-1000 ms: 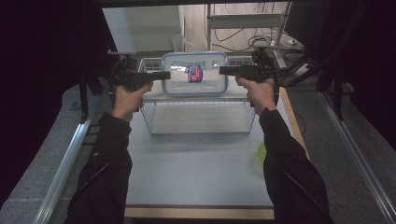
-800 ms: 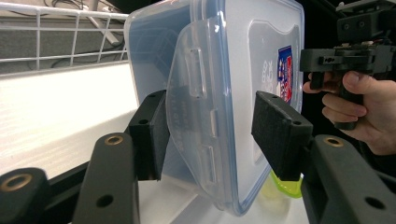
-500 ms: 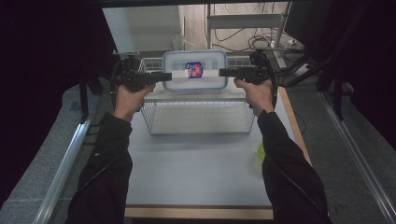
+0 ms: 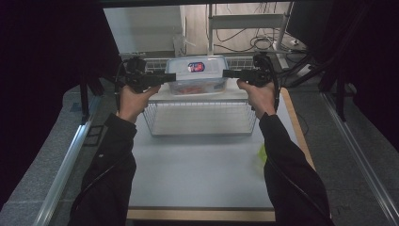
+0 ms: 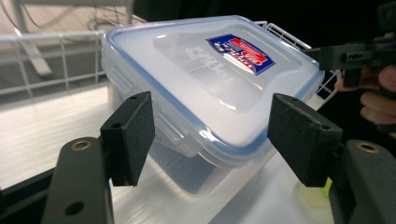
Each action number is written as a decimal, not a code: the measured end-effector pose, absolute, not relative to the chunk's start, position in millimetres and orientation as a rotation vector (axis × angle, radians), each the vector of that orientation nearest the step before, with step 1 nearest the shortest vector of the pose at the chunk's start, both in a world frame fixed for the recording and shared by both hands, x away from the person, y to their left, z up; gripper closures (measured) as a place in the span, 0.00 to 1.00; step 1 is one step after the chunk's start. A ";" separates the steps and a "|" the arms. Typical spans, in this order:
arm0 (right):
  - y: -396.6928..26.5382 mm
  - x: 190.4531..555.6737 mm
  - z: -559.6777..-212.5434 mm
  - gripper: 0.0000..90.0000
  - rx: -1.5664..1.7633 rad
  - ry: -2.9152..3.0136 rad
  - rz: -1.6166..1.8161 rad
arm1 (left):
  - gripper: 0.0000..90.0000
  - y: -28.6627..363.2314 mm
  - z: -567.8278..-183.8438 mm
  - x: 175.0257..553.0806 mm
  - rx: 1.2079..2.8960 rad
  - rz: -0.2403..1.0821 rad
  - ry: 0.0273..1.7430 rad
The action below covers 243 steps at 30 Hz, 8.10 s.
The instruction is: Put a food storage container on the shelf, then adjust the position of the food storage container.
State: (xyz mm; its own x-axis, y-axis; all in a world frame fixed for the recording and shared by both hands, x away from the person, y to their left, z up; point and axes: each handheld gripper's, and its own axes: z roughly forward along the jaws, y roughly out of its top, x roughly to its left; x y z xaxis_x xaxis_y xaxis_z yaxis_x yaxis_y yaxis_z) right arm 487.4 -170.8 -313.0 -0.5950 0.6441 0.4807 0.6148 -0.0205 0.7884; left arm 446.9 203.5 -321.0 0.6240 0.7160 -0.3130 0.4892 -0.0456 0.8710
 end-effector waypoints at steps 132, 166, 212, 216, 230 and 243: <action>-273.8 318.5 -433.4 0.76 1.244 2.210 1.142 | 0.00 187.6 -503.8 240.5 2.065 0.509 0.919; -334.4 342.7 -467.0 1.00 1.447 2.117 0.801 | 0.00 189.2 -503.3 242.4 2.068 0.482 0.926; -244.3 336.9 -476.9 0.99 1.296 2.353 0.983 | 0.00 184.1 -509.0 244.5 2.099 0.435 0.926; -233.6 336.0 -477.7 0.98 1.284 2.373 0.994 | 0.00 184.3 -509.6 244.8 2.102 0.431 0.928; -189.1 326.9 -481.2 0.97 1.213 2.440 1.031 | 0.00 182.9 -511.0 245.4 2.109 0.423 0.927; -173.4 323.3 -483.6 0.92 1.133 2.463 1.044 | 0.01 183.1 -512.3 244.4 2.112 0.422 0.919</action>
